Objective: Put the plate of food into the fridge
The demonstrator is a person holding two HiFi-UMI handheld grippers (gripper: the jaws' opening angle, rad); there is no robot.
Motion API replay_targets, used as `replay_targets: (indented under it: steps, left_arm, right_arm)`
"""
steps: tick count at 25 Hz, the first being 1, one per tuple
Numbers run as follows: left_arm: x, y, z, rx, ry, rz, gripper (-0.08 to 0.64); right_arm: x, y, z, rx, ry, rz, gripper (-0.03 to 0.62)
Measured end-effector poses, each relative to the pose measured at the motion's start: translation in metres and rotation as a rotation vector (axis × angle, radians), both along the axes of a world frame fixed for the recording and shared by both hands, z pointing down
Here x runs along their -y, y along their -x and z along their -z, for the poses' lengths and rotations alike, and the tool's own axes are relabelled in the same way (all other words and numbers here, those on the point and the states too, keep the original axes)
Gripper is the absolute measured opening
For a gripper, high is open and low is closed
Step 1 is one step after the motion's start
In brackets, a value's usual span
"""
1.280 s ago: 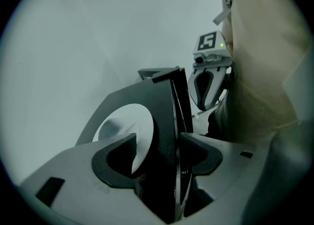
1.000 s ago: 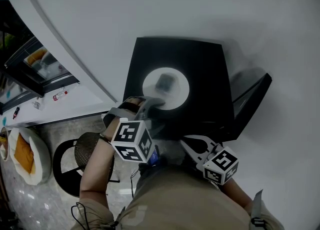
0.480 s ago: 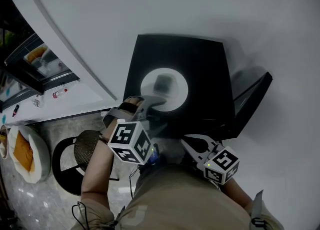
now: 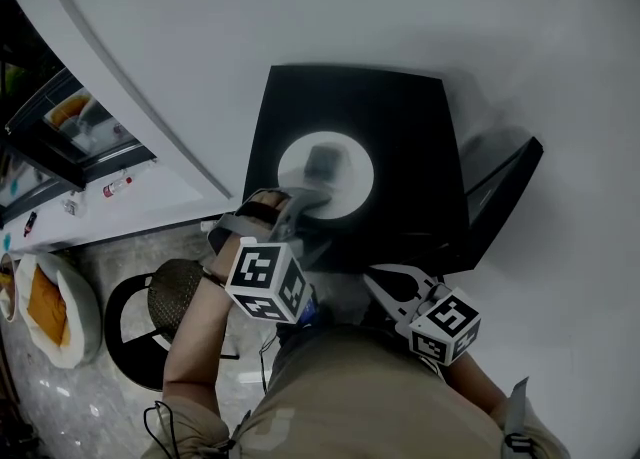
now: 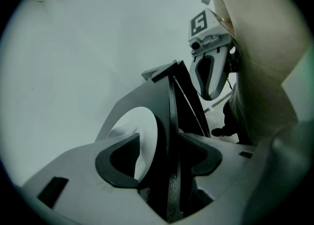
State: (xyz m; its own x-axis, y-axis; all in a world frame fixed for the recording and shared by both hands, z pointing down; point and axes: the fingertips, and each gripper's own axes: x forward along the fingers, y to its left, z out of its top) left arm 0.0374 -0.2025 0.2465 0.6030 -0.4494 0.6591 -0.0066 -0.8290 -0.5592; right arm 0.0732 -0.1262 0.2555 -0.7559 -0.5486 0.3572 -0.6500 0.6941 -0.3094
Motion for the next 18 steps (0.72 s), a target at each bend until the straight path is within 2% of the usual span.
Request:
replay_targets:
  steps: [4, 7, 12, 18]
  left_arm:
    - [-0.001, 0.001, 0.002, -0.036, -0.031, 0.016, 0.248]
    - [-0.003, 0.002, 0.006, -0.051, -0.025, 0.028, 0.231]
    - [-0.008, 0.007, 0.011, -0.098, -0.011, 0.029, 0.172]
    - [-0.008, 0.007, 0.01, -0.074, -0.066, 0.015, 0.175]
  right_arm:
    - [0.001, 0.002, 0.001, -0.005, 0.004, 0.007, 0.023]
    - [0.002, 0.005, 0.001, -0.011, 0.008, 0.016, 0.023]
    - [0.002, 0.009, -0.002, -0.013, 0.017, 0.024, 0.023]
    - [0.003, 0.012, -0.005, -0.008, 0.024, 0.027, 0.023]
